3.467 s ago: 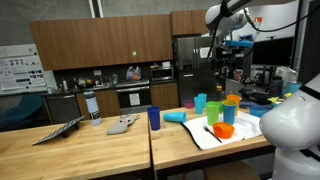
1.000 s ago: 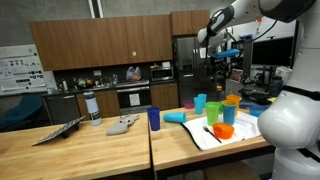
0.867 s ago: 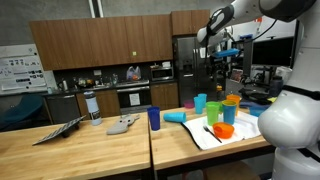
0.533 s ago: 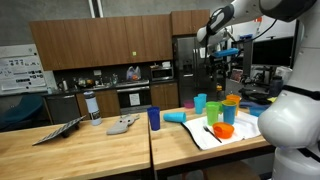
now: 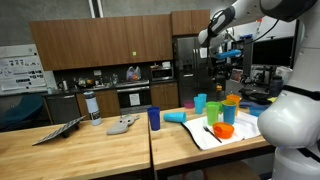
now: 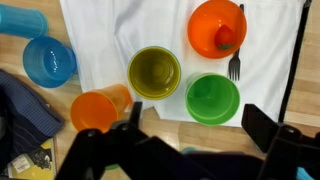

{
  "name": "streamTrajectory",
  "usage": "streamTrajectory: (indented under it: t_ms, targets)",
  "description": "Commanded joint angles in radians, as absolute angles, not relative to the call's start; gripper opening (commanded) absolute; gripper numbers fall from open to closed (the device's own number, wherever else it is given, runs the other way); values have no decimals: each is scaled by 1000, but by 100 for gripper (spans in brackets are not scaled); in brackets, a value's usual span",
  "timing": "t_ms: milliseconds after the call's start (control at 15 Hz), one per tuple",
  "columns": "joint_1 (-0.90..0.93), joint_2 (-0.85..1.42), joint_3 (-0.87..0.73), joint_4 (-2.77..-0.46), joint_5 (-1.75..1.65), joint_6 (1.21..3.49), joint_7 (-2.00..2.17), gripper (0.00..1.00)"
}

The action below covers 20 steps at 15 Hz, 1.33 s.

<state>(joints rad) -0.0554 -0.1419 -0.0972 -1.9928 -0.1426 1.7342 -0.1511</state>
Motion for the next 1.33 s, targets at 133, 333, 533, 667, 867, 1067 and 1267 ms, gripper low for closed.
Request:
streamTrajectory:
  t_ms: [133, 333, 533, 667, 867, 1067, 1267]
  targets:
    - [-82, -229, -107, -2101, -136, 1785, -123, 100]
    - [-77, -243, -102, -2128, -115, 1831, -99, 100]
    - [-56, -232, -75, -2145, -125, 1891, -102, 100]
    - [-39, -214, -58, -2154, -115, 1934, -102, 100]
    - [-9, -176, -40, -2155, -33, 2015, -111, 100]
    - [12, -126, -24, -2136, 38, 2069, -108, 100]
    - [21, -77, -17, -2118, 105, 2100, -111, 100]
